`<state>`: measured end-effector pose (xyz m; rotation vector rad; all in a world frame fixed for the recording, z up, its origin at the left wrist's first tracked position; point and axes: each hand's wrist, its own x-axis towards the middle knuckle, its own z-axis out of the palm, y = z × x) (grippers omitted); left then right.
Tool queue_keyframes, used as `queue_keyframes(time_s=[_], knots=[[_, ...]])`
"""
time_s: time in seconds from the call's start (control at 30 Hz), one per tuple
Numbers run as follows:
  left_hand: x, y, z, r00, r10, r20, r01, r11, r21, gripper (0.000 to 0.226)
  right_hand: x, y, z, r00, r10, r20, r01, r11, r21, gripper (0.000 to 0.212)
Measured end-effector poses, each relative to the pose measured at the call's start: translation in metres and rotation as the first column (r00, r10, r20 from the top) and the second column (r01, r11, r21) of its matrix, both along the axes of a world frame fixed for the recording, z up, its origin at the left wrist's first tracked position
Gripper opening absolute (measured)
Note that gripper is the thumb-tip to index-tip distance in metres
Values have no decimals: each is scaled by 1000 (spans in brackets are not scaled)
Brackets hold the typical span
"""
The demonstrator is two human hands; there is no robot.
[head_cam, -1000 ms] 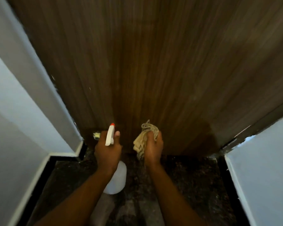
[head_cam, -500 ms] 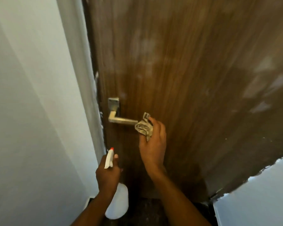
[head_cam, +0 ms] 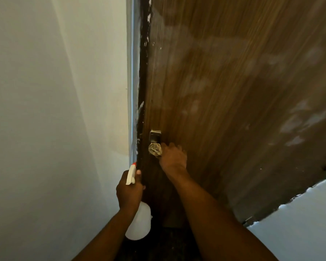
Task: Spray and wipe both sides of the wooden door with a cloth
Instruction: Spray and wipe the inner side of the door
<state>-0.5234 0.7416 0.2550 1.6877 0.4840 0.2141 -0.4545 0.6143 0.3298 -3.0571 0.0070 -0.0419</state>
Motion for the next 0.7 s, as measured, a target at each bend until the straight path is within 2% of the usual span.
queue_keyframes(time_s=[0.13, 0.33, 0.57, 0.63, 0.67, 0.7], knots=[[-24, 11, 6, 1000, 4, 8, -4, 1000, -1, 31, -34, -3, -6, 998, 30, 48, -30, 1000, -8, 44], [-89, 27, 12, 999, 20, 34, -24, 994, 109, 30, -109, -14, -12, 994, 90, 66, -91, 996, 11, 47], [-182, 27, 14, 999, 2, 35, -5, 997, 75, 25, -228, -40, -6, 984, 133, 117, -146, 982, 116, 42], [-204, 26, 13, 999, -13, 42, 10, 998, 67, 21, -262, -45, -14, 980, 4, 198, -60, 959, 276, 37], [-213, 26, 11, 999, -18, 47, 15, 997, 70, 21, -278, -44, -18, 954, -148, 261, 21, 901, 434, 34], [-221, 25, 9, 999, -23, 36, 20, 997, 68, 21, -292, -42, -23, 890, -353, 289, 111, 781, 614, 32]])
